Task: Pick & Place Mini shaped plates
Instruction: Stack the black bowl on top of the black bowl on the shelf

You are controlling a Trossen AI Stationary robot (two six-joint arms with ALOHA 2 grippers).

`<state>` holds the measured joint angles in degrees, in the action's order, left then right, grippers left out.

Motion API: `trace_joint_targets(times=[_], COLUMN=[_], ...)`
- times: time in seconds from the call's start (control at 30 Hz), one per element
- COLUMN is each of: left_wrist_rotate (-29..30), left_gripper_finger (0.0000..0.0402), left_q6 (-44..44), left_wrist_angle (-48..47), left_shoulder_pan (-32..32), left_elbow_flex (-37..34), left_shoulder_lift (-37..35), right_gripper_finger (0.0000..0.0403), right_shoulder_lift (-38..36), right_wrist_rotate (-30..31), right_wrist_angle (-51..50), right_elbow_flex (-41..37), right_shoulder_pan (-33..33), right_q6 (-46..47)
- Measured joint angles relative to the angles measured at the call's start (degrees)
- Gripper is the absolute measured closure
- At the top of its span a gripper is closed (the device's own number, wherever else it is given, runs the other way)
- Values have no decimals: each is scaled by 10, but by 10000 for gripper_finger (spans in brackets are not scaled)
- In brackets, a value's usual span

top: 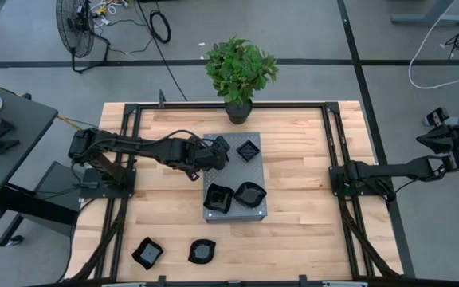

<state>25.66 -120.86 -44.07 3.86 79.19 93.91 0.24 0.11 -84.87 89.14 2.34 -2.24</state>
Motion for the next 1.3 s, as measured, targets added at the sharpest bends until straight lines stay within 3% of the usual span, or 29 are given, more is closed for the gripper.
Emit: trace_joint_targets(times=[0.47,0.8,1.03,1.3], left_wrist_rotate=[0,0,17,-18], left_gripper_finger=[311,298,298,298], left_q6=[0,19,100,300], left_wrist_angle=[19,34,15,2], left_shoulder_pan=[0,3,9,17], left_elbow_flex=[0,0,0,1], left_shoulder_lift=[0,-3,-39,-65], right_gripper_finger=[387,387,387,387], right_shoulder_lift=[0,0,0,0], right_wrist_rotate=[0,0,0,0], right_wrist_angle=[0,0,0,0], right_elbow_flex=[0,0,0,0], right_shoulder_pan=[0,0,0,0], right_q6=[0,0,0,0])
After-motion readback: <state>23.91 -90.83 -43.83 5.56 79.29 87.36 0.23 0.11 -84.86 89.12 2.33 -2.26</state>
